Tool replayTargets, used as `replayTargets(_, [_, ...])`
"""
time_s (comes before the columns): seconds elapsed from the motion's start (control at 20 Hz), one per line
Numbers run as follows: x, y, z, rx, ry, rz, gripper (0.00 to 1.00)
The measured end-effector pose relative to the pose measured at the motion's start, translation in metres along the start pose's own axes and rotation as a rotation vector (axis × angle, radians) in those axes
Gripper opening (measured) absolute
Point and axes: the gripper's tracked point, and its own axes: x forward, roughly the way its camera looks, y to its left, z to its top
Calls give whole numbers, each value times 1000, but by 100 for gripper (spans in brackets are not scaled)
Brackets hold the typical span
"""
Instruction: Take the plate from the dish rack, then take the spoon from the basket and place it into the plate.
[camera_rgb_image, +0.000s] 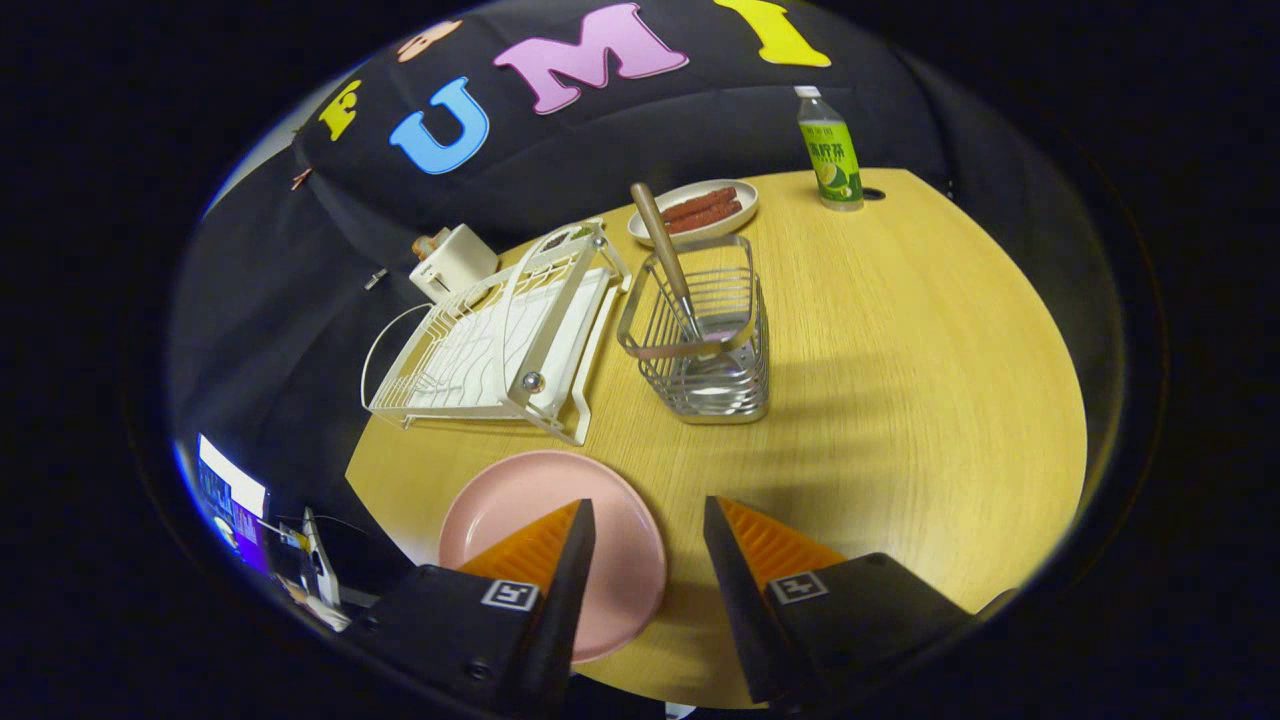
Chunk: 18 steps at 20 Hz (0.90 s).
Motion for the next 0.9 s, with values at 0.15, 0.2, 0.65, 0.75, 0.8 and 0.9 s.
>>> replayTargets(0.15, [-16, 3, 33, -102, -118, -17, 97])
replayTargets(0.2, [-21, 5, 44, -135, -158, -21, 98])
replayTargets(0.65, [-8, 36, 144, -385, -393, -49, 98])
replayTargets(0.75, [8, 34, 166, -387, -406, -62, 98])
replayTargets(0.8, [16, 31, 176, -387, -410, -73, 98])
replayTargets(0.9, [37, 26, 191, -387, -399, -89, 98])
